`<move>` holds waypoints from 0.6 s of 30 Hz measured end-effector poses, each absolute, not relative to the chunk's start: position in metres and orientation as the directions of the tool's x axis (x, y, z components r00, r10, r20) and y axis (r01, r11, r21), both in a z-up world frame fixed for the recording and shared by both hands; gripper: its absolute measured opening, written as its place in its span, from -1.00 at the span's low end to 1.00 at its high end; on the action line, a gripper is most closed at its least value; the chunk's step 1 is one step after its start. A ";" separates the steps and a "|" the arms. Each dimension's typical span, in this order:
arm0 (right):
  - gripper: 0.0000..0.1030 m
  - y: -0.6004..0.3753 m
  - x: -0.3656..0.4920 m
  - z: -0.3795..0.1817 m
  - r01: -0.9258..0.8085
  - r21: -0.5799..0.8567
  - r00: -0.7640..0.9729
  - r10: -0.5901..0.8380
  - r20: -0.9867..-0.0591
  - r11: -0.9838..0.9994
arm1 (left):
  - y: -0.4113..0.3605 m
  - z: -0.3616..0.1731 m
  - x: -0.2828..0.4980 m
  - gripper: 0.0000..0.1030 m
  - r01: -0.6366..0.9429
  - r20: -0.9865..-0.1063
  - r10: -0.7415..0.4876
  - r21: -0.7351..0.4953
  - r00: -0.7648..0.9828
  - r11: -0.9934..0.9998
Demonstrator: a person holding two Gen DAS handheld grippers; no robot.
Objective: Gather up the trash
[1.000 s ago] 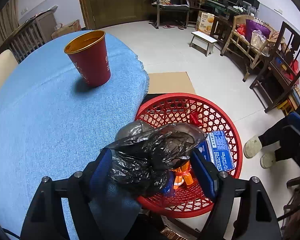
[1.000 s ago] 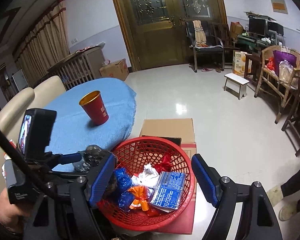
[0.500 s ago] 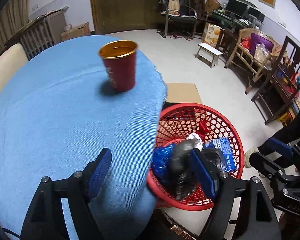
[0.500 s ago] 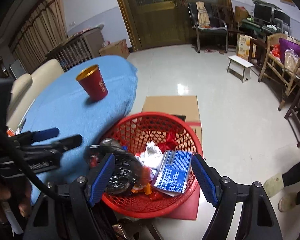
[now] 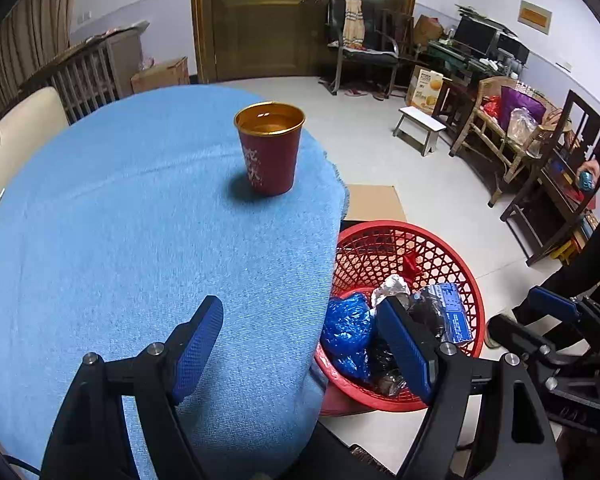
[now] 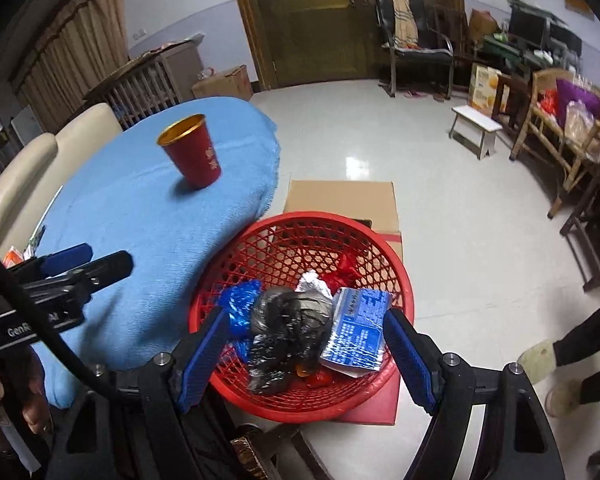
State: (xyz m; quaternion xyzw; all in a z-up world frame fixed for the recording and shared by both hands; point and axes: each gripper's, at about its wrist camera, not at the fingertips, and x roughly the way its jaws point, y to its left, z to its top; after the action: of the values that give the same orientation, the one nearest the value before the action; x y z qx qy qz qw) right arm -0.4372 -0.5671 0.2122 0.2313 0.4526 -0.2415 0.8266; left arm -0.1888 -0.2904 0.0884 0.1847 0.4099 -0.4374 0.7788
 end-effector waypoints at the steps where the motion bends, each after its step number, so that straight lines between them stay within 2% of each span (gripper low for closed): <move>1: 0.58 -0.564 -0.436 0.213 0.608 0.163 0.475 -0.191 -0.859 0.777 | -0.289 0.089 -0.190 0.57 0.832 -0.798 -0.534 -0.076 0.280 0.549; 18: 0.59 -0.525 -0.423 0.208 0.636 0.130 0.439 -0.217 -0.872 0.761 | -0.267 0.092 -0.189 0.57 0.816 -0.781 -0.533 -0.052 0.326 0.576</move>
State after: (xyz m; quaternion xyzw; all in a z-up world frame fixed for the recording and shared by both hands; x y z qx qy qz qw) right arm -0.4225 -0.5250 0.2076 0.2269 0.4612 -0.2608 0.8172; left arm -0.1895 -0.2671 0.0917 0.1787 0.3961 -0.4244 0.7944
